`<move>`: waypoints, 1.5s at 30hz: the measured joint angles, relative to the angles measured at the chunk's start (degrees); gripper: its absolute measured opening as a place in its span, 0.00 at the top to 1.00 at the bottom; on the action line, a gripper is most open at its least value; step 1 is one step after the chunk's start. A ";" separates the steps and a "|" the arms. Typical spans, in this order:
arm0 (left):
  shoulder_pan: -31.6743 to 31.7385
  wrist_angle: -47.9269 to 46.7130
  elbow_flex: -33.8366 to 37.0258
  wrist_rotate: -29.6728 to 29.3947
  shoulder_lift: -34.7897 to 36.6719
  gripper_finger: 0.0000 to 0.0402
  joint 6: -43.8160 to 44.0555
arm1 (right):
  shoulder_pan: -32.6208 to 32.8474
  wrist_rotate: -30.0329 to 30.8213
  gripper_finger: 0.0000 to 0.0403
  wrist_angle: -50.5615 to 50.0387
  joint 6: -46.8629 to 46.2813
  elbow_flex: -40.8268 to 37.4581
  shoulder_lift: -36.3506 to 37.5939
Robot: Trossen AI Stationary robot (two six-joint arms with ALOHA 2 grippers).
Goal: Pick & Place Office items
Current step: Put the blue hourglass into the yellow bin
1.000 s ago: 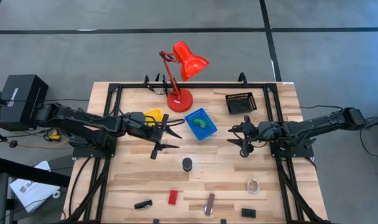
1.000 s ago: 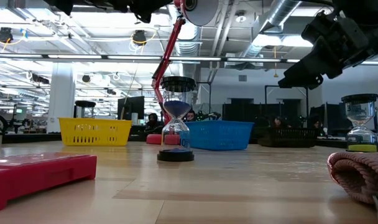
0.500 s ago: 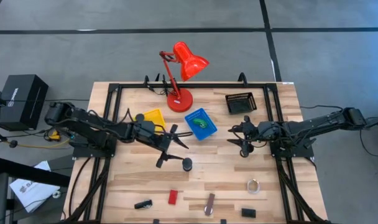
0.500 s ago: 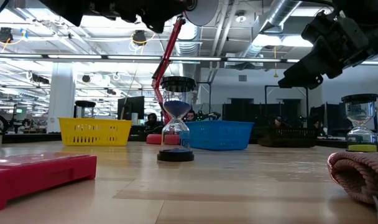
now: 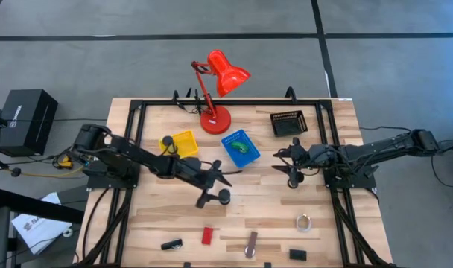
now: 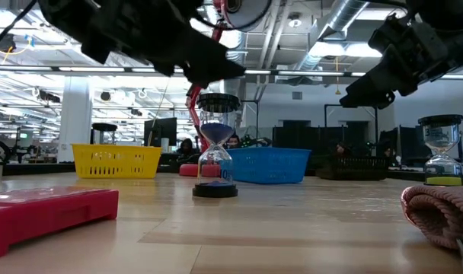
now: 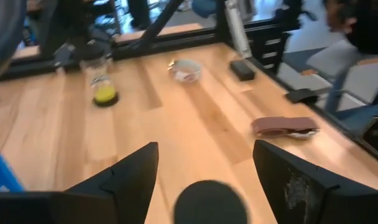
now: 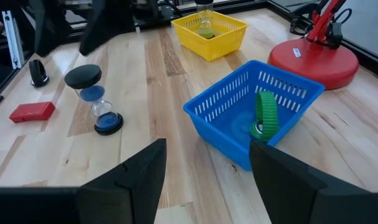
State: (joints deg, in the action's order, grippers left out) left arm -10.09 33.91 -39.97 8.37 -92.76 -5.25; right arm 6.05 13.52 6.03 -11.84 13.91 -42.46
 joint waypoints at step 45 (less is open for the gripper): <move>-1.95 -1.97 0.44 -4.51 -5.10 0.40 4.16 | -3.96 0.00 0.45 0.23 6.29 0.00 0.00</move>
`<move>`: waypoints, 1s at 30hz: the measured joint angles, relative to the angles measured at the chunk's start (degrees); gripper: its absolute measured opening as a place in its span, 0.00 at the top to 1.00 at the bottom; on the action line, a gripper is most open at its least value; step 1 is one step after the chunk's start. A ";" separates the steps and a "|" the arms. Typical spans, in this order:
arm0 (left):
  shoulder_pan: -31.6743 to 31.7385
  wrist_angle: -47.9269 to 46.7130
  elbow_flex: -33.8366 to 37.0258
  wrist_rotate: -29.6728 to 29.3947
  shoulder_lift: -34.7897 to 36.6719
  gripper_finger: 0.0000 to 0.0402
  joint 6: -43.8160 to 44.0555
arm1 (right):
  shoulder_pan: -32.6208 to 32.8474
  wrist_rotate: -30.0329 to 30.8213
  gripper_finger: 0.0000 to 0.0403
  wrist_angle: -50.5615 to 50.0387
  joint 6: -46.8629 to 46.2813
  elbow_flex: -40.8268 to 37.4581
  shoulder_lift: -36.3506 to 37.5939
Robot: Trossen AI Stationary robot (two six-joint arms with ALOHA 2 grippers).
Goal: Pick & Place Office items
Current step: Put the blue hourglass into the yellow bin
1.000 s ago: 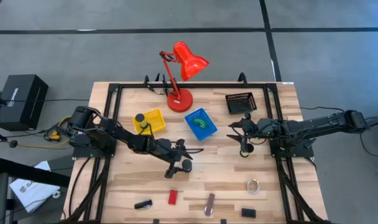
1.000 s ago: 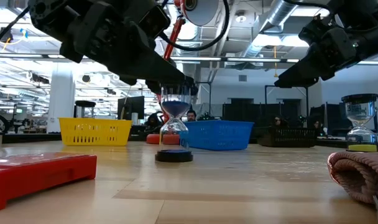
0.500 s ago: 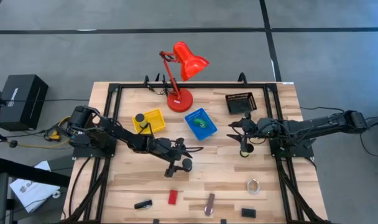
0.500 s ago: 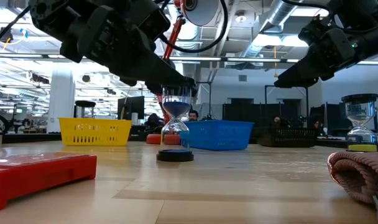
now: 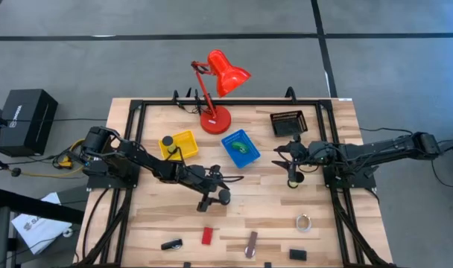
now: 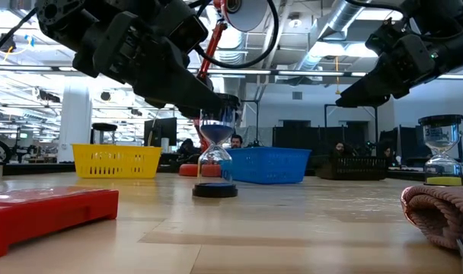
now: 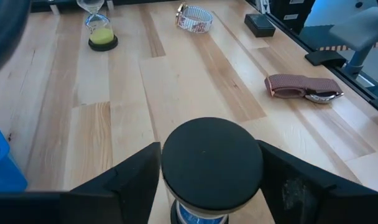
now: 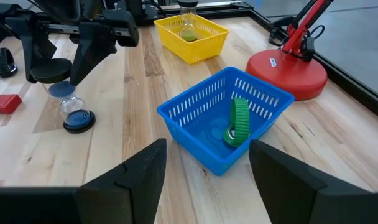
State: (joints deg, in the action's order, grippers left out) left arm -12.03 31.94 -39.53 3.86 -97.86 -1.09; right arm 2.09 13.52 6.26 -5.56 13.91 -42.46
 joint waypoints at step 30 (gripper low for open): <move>1.14 -38.03 0.00 -33.18 36.95 0.47 3.02 | 0.02 -0.01 0.45 0.01 -0.01 0.00 0.00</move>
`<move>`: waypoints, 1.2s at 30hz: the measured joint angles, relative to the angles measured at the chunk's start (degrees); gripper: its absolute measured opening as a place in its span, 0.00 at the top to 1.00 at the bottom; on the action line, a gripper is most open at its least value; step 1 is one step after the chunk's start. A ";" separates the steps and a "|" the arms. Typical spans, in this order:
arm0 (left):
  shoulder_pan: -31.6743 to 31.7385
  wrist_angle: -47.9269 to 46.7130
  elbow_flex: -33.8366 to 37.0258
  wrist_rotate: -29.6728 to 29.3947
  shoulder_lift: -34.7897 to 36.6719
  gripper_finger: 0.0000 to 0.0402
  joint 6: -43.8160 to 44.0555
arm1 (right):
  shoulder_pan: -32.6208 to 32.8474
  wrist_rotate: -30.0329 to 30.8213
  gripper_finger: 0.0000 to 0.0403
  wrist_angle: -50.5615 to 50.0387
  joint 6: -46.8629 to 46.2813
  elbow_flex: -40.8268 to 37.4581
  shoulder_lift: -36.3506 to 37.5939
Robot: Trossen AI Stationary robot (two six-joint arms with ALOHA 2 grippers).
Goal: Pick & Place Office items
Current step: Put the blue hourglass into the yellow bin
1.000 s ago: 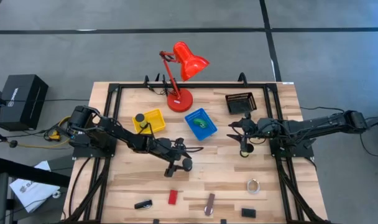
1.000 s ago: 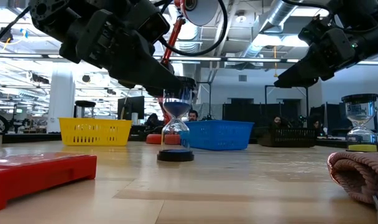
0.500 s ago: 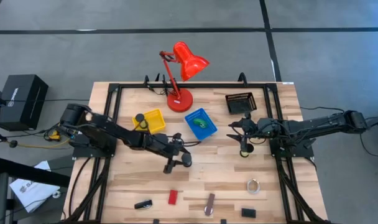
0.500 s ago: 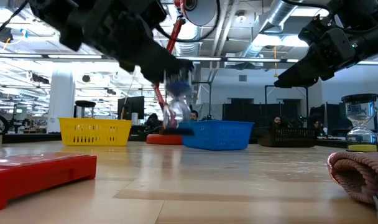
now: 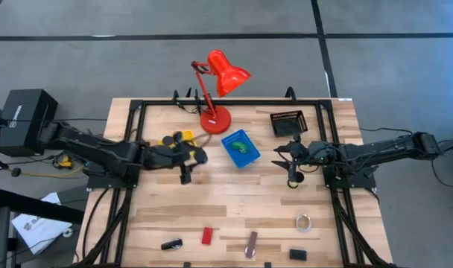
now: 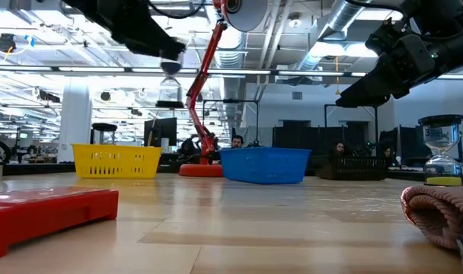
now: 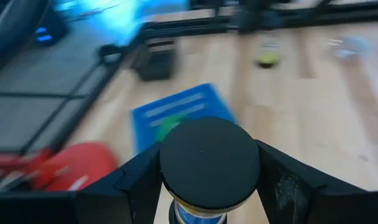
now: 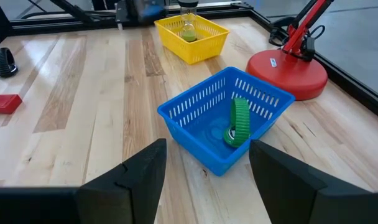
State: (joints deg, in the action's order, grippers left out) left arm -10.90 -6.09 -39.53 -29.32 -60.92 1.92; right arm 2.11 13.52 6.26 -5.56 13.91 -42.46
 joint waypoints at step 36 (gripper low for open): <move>3.32 -2.84 21.54 -17.69 9.54 0.45 28.75 | -0.02 0.00 0.45 0.02 0.00 0.02 0.00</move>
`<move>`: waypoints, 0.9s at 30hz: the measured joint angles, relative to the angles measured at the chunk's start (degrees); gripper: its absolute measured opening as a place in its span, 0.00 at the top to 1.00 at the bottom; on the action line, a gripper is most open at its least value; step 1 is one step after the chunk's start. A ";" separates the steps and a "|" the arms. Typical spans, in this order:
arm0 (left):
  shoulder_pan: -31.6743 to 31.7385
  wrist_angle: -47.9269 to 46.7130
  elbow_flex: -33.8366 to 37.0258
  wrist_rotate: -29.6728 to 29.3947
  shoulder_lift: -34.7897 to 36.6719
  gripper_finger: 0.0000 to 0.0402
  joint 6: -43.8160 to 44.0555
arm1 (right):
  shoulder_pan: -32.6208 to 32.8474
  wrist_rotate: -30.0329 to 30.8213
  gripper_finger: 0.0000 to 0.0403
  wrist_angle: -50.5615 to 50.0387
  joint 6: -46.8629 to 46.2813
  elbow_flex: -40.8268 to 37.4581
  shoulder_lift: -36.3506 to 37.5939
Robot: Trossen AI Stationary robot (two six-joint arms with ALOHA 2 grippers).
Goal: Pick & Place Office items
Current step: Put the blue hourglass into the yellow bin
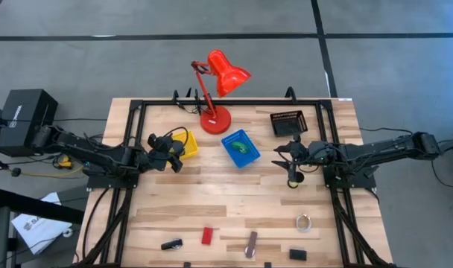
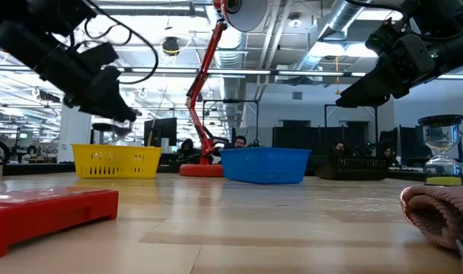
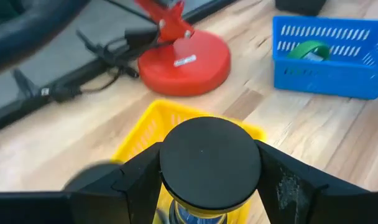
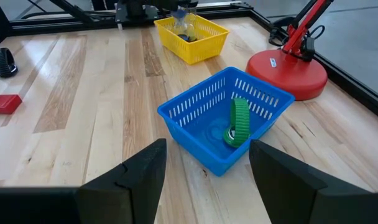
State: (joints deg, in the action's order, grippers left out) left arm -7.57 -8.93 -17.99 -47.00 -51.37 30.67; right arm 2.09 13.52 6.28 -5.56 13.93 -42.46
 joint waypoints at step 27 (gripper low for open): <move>0.00 5.95 3.26 -0.89 -0.01 0.39 1.11 | 0.02 0.00 0.45 0.00 0.00 0.00 0.00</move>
State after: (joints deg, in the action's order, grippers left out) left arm -7.57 -2.98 -14.72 -47.89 -51.38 31.78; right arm 2.11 13.52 6.28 -5.56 13.93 -42.46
